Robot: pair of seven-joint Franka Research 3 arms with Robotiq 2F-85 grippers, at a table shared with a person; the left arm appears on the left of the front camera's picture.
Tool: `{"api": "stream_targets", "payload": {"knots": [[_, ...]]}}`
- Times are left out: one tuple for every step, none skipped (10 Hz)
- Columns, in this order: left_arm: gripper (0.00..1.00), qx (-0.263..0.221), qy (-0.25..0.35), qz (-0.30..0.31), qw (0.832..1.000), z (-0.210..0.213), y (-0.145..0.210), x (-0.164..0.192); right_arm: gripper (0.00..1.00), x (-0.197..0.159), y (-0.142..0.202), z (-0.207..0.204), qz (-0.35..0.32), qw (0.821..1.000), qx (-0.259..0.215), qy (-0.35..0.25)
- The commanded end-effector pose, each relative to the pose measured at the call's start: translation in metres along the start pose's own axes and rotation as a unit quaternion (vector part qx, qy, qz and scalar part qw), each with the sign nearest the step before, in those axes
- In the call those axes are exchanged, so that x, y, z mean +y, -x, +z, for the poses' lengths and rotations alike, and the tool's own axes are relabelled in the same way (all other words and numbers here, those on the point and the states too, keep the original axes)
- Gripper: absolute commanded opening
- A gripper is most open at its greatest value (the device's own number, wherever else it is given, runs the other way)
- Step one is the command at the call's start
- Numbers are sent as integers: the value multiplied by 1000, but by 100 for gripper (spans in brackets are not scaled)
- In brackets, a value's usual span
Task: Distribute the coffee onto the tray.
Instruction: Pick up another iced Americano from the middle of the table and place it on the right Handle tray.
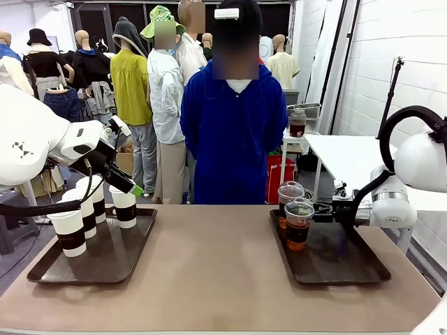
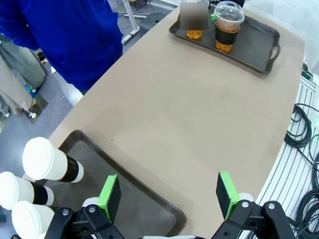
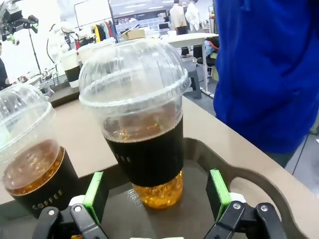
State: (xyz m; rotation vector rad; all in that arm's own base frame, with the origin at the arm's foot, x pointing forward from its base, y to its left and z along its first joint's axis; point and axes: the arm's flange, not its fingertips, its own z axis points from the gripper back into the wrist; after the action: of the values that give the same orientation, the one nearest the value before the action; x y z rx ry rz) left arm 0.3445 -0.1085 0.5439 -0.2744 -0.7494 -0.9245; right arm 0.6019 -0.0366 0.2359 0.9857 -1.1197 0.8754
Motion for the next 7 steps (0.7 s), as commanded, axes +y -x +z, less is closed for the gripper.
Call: {"api": "stream_targets", "payload": {"knots": [[100,-2,2,1,1000,0,1,2,100,14,0,9,-10,1000,-14,24],[100,-2,2,1,1000,0,1,2,100,17,1,13,-9,999,-14,33],[100,-2,2,1,1000,0,1,2,100,23,0,12,-9,999,-11,34],[100,-2,2,1,1000,0,1,2,100,6,4,12,-9,1000,-2,13],[100,-2,2,1,1000,0,1,2,100,6,4,12,-9,1000,-2,13],[100,-2,2,1,1000,0,1,2,100,6,4,12,-9,1000,-2,13],[100,-2,2,1,1000,0,1,2,100,6,4,12,-9,1000,-2,13]]}}
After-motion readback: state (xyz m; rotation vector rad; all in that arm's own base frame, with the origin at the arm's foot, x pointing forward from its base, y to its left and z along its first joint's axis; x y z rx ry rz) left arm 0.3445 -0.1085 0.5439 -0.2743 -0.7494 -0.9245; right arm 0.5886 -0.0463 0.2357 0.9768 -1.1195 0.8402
